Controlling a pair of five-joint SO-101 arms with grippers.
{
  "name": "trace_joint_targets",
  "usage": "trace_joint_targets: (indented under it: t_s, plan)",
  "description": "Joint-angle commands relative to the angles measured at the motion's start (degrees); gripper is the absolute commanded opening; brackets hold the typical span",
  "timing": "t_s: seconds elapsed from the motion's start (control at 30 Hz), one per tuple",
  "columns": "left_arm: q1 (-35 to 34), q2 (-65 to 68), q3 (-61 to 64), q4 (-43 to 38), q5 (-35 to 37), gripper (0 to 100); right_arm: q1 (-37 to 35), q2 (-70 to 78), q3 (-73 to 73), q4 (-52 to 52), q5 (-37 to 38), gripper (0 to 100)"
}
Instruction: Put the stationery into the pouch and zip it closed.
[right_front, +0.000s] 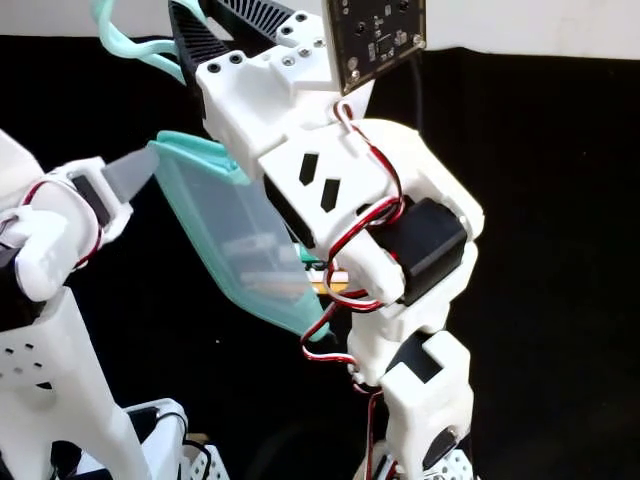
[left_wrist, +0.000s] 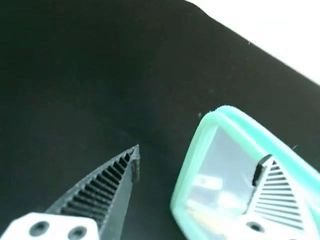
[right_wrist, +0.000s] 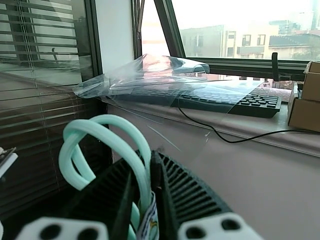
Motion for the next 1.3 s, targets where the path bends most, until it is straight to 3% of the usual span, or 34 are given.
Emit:
trace_joint_targets:
  t_s: [0.0,0.17,0.63,0.97,1.27]
  plan:
    - [2.24,-0.22,-1.98,-0.97,3.52,37,-0.57,-0.31,-1.1,0.04,-0.18,0.6]
    - [4.79,-0.22,-1.98,-1.32,8.09,37,-0.57,-0.31,-1.1,0.04,-0.18,0.6]
    - [14.73,-0.13,-1.36,-3.25,8.09,37,-0.57,-0.31,-1.1,0.13,-0.18,0.6]
    - [14.37,-0.57,6.37,-3.34,7.65,37,-0.57,-0.31,-1.63,1.19,-0.18,0.6]
    - [11.65,-0.75,5.41,-3.96,7.82,37,-0.57,-0.31,-1.63,1.19,-0.18,0.6]
